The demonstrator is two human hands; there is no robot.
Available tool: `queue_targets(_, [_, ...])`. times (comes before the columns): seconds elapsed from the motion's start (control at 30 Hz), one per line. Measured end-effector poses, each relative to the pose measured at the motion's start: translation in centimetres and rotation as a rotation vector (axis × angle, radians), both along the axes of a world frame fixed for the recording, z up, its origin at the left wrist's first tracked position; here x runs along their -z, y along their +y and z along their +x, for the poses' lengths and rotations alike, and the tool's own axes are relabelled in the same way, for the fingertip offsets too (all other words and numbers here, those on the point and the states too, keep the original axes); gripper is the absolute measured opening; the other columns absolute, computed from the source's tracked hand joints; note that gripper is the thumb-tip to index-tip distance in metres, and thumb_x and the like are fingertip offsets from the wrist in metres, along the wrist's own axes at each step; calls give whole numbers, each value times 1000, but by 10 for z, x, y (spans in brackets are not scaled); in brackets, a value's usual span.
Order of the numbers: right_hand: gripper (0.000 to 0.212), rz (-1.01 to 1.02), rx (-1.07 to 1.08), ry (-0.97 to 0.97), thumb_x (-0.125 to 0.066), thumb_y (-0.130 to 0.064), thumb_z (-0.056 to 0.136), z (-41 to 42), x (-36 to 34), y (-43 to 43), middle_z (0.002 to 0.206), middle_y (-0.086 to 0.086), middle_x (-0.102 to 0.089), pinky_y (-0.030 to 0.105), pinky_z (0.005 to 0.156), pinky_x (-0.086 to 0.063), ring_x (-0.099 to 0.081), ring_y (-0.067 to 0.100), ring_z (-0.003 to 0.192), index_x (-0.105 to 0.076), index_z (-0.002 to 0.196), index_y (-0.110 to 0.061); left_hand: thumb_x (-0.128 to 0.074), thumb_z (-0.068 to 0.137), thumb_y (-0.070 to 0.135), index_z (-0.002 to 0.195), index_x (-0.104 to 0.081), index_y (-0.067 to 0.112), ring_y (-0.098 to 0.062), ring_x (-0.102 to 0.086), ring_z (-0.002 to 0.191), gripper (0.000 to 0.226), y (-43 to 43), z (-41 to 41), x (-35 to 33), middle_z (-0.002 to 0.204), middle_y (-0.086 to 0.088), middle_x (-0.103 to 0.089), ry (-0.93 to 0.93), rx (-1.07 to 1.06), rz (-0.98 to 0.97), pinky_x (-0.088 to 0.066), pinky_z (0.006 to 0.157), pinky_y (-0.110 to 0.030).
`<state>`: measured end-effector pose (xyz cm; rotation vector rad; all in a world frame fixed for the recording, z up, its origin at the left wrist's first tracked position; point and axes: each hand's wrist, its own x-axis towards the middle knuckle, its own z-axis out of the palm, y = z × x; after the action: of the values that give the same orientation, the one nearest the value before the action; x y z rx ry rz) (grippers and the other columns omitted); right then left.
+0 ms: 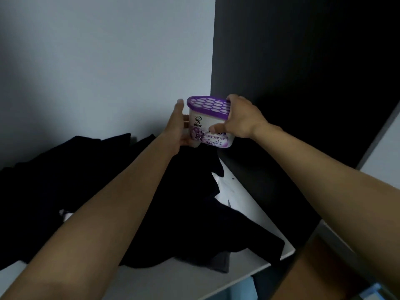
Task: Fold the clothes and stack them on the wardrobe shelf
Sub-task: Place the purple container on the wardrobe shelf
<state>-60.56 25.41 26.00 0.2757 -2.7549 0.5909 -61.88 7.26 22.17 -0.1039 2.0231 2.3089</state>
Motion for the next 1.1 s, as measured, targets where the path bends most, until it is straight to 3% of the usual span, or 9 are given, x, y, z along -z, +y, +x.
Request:
queue_targets(0.13, [90,26,69,93,-91,-52,56,-20,-1,1,119,5,-55,43,91,-55,-59,24,107,-47,126,-17,-28,104,34,110,-62,5,-27,-66,85,45,3,-52,18,97,-13,-70,-55,-93,-11,-53,79,-36])
queue_targets(0.27, [94,45,110,155,-90,-52,59,-38,8,-8,124,7,-54,41,92,-53,-56,24,112,-44,132,-14,-47,97,13,119,-65,-3,-27,-61,105,32,11,-93,58,126,-23,-64,24,93,-710,-46,90,-33])
queue_targets(0.37, [94,40,127,164,-89,-52,61,-53,19,-17,127,7,-53,39,91,-50,-55,26,115,-43,133,-14,-41,101,29,134,-56,9,-29,-47,134,42,20,-99,91,147,-14,-50,65,417,-1233,-32,113,-39])
queue_targets(0.47, [93,54,127,155,-89,-53,60,-68,25,-25,127,8,-53,39,91,-49,-54,27,116,-44,131,-14,-37,89,53,139,-52,23,-29,-41,139,60,18,-93,103,152,-5,-45,11,513,-1505,-26,115,-47])
queue_targets(0.63, [93,72,158,90,-88,-55,60,-99,37,-36,127,8,-54,41,89,-53,-56,27,115,-44,130,-14,-47,73,67,107,-63,22,-25,-59,108,58,1,-90,96,128,-5,-62,-71,545,-1431,-47,95,-39])
queue_targets(0.73, [95,84,167,5,-88,-55,61,-118,55,-44,130,10,-52,42,90,-51,-54,30,118,-43,133,-13,-55,77,68,113,-63,18,-21,-55,97,61,-13,-93,100,115,-3,-61,-71,462,-1365,-41,81,-34])
queue_targets(0.8, [95,93,172,-49,-88,-54,61,-127,73,-49,131,12,-52,41,89,-49,-53,32,120,-42,133,-11,-61,83,58,118,-64,15,-20,-54,96,56,-23,-94,107,110,-4,-60,-18,366,-1235,-39,76,-28])
queue_targets(0.9, [94,100,188,-110,-88,-52,62,-136,104,-55,130,12,-53,39,88,-48,-53,33,120,-43,132,-10,-62,89,26,91,-72,12,-20,-64,94,18,-36,-99,120,101,-10,-70,84,146,-981,-43,68,-21])
queue_targets(1.1, [94,68,199,-144,-87,-57,60,-142,134,-57,127,11,-54,39,88,-49,-52,31,119,-44,130,-11,-52,90,-6,118,-63,5,-22,-60,117,32,-40,-110,123,125,-15,-64,167,-81,-619,-43,107,-32])
